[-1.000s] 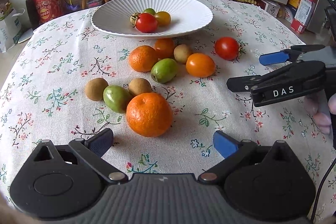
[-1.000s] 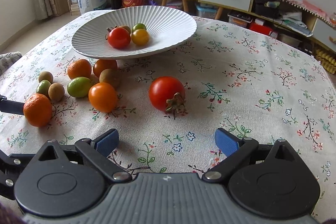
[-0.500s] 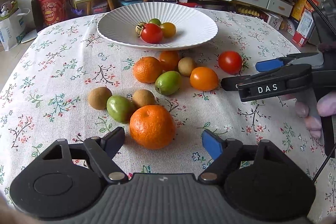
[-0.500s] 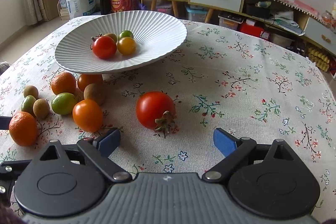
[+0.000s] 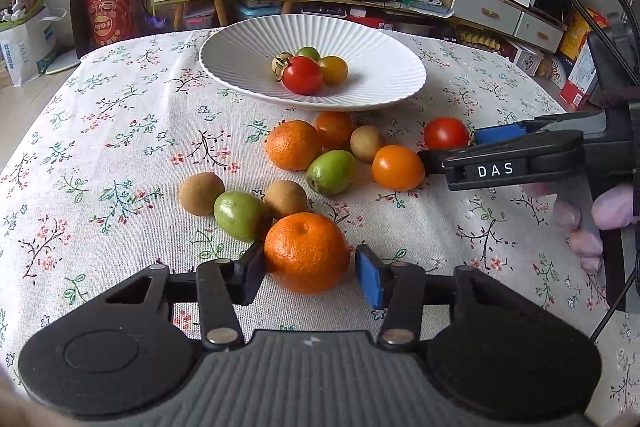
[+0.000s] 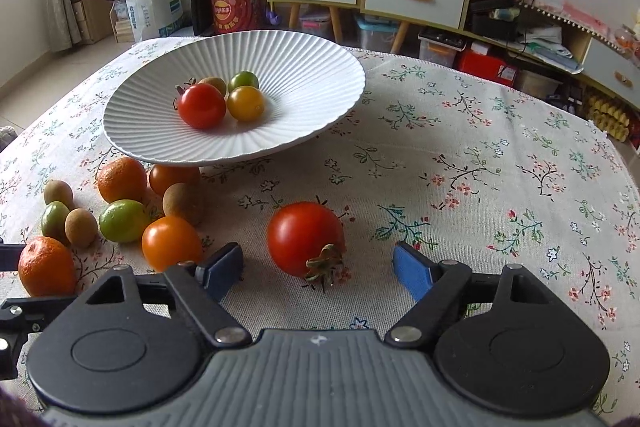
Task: Organize fruits
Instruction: 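Grasp an orange with the left tool while the right tool grasps a red tomato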
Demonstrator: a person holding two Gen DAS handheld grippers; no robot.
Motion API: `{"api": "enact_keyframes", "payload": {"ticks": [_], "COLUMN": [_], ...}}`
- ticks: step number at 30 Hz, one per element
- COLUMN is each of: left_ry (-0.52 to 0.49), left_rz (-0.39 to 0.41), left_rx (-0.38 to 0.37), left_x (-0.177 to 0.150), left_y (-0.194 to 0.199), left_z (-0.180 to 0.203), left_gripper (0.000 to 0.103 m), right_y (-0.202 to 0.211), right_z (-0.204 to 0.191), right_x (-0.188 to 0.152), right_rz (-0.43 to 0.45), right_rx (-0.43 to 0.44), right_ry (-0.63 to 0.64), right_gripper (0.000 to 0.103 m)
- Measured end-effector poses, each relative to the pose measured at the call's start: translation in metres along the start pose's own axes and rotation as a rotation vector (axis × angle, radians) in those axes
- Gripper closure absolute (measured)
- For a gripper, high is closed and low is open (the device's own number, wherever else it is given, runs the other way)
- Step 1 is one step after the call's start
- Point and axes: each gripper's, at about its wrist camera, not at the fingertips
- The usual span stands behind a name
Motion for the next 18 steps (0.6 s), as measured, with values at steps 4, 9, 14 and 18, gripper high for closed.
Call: {"api": "enact_keyframes", "payload": {"ticks": [4, 9, 14, 18], "left_ry": [0.011, 0.012, 0.011, 0.010], "left_rz": [0.000, -0.001, -0.001, -0.001], "left_rx": [-0.008, -0.012, -0.013, -0.013], "left_x": [0.0005, 0.0008, 0.0011, 0.0011], "left_y": [0.0012, 0.0015, 0.0024, 0.0024], "left_z": [-0.0031, -0.0031, -0.0035, -0.0033], "left_gripper": [0.067, 0.068, 0.068, 0.068], "right_y": [-0.0007, -0.0006, -0.0001, -0.0004], "right_z": [-0.0012, -0.0015, -0.0001, 0.0010], "right_x": [0.0027, 0.0037, 0.0047, 0.0049], "right_rz": [0.004, 0.012, 0.019, 0.023], "right_rx": [0.003, 0.014, 0.012, 0.018], "right_ry": [0.001, -0.002, -0.008, -0.011], "right_gripper": [0.032, 0.044, 0.058, 0.064]}}
Point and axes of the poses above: each gripper's, at about its wrist camera, not at the fingertips, and y roughly against the way its jaws point, z to its right, x to its top, and after that the axes turned 4 degrees about -x, right-handed
